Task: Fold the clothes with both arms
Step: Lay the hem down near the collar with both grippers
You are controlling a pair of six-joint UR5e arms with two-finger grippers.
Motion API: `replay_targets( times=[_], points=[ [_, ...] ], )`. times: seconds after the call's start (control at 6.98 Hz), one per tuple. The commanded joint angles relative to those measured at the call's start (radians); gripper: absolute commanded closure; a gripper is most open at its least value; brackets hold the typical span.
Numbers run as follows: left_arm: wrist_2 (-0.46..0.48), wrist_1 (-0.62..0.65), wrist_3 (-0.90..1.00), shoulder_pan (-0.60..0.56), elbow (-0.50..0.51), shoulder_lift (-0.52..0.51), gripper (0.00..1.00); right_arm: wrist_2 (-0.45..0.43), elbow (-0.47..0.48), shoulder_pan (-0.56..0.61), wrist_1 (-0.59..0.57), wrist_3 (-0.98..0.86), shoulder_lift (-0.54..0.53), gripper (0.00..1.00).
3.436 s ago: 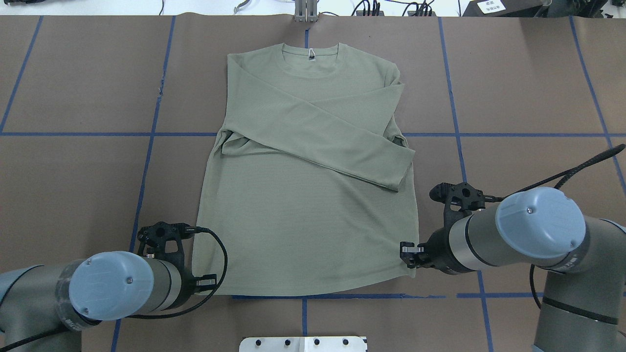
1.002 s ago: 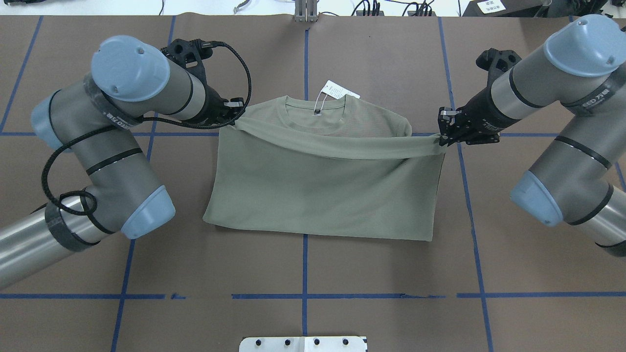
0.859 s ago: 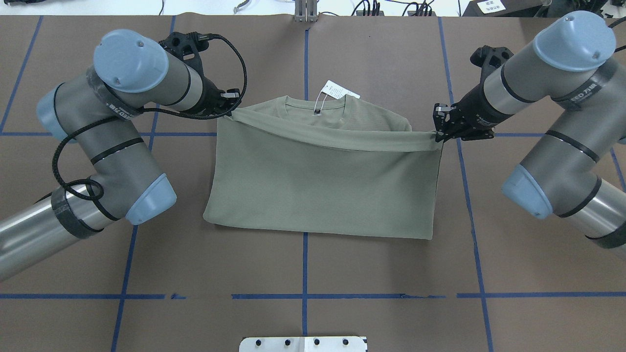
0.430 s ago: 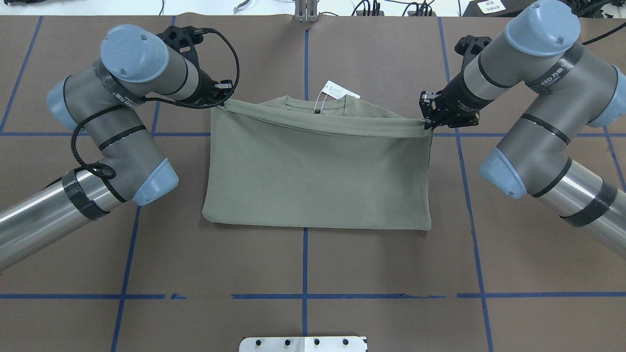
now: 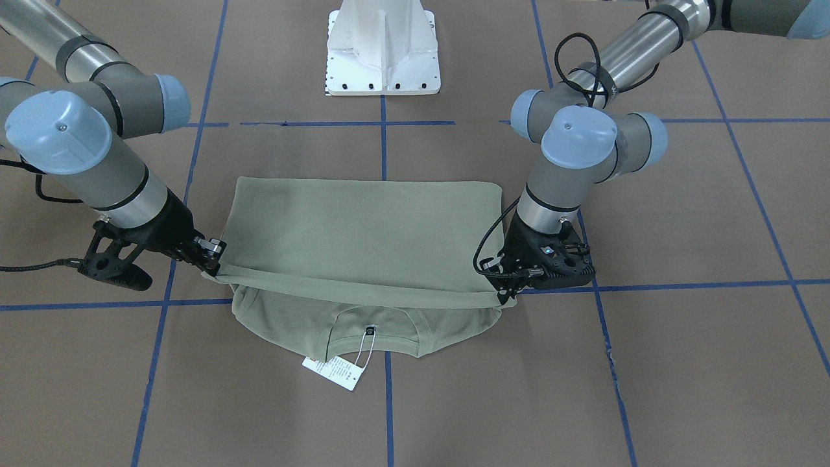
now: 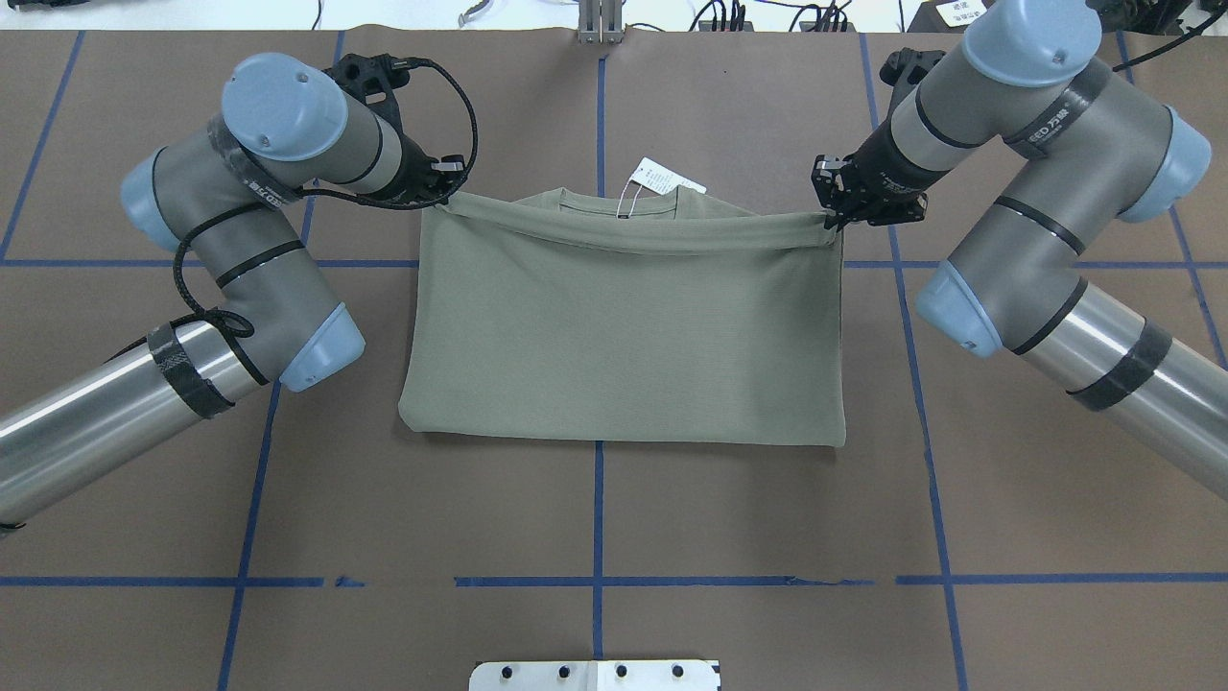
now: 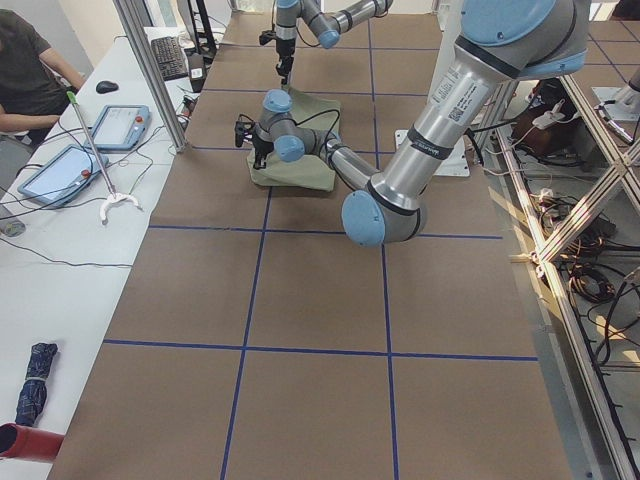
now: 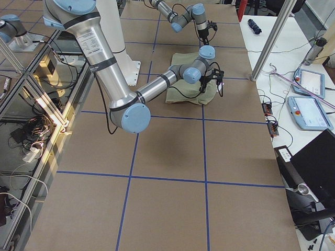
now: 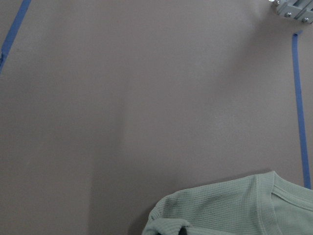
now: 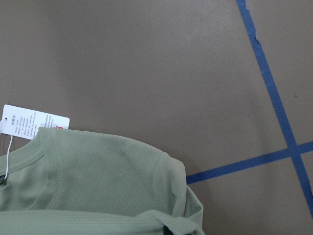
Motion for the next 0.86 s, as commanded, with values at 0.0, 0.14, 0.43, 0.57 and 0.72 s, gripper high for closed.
replay_targets(
  times=[0.0,0.14,0.43,0.57,0.72],
  points=[
    [0.0,-0.005,-0.002,0.0,0.02,-0.01,1.0,-0.001,-0.075,0.0,0.081,0.0,0.011,1.0],
    [0.0,-0.025,-0.002,0.0,0.033,-0.012,1.0,-0.001,-0.081,-0.003,0.081,0.0,0.013,1.0],
    [0.002,-0.033,-0.002,-0.001,0.042,-0.012,1.0,-0.001,-0.083,-0.005,0.083,0.003,0.014,1.0],
    [0.002,-0.033,-0.001,-0.001,0.043,-0.012,1.0,-0.001,-0.081,-0.005,0.083,0.005,0.014,1.0],
    [0.002,-0.036,-0.001,0.0,0.042,-0.013,1.0,0.001,-0.081,-0.005,0.083,0.008,0.014,0.7]
  ],
)
